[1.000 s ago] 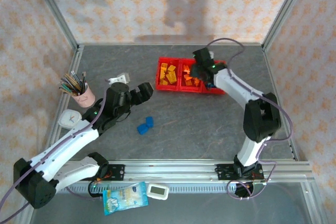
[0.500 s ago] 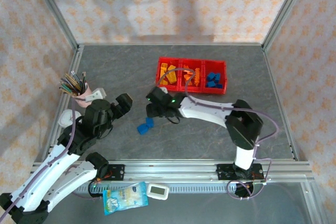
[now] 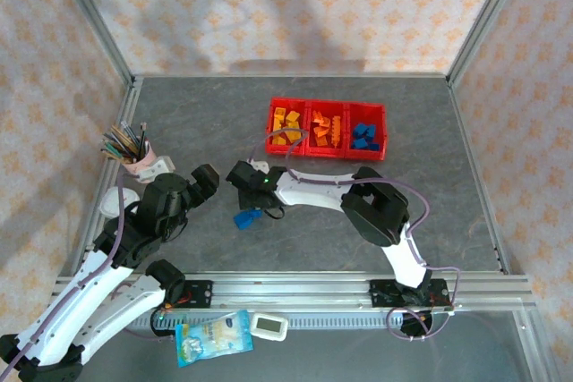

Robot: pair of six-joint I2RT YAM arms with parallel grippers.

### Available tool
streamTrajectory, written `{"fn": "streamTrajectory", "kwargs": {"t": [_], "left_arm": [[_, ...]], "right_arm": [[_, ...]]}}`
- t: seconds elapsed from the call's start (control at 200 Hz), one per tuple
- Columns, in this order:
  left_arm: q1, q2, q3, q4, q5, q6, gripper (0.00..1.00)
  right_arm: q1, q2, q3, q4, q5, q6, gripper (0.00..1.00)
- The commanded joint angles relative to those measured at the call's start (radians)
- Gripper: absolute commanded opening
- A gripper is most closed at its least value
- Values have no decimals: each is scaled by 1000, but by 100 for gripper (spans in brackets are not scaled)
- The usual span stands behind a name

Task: Sort the legos into containers by color
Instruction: Pick up the lego from the bottom-center of the table, then place the lego in the container.

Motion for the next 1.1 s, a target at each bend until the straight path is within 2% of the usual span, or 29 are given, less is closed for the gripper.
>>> {"fn": "streamTrajectory", "kwargs": {"t": [0.0, 0.12, 0.305, 0.42, 0.531, 0.666, 0.846, 0.996, 1.096], "left_arm": [[5, 8, -5, -9, -10, -7, 99], [6, 13, -6, -2, -2, -5, 99], [6, 23, 3, 11, 11, -5, 99], [5, 45, 12, 39, 41, 12, 99], [6, 84, 27, 84, 87, 41, 99], [6, 149, 29, 200, 162, 80, 99], [5, 319, 62, 419, 292, 129, 99], [6, 480, 101, 563, 366, 150, 99], [6, 560, 134, 616, 388, 163, 99]], "right_arm": [[0, 26, 8, -24, 13, 9, 53], [2, 21, 7, -32, 26, 3, 47], [1, -24, -1, -50, 69, 2, 28], [-13, -98, -27, -57, 102, 1, 25], [-70, -215, -85, -58, 125, -5, 24], [-209, -374, -178, -55, 161, -45, 25], [-515, -465, -213, -50, 199, -154, 25], [-713, -390, -161, 20, 181, -250, 27], [-777, -275, -60, 18, 183, -299, 27]]}}
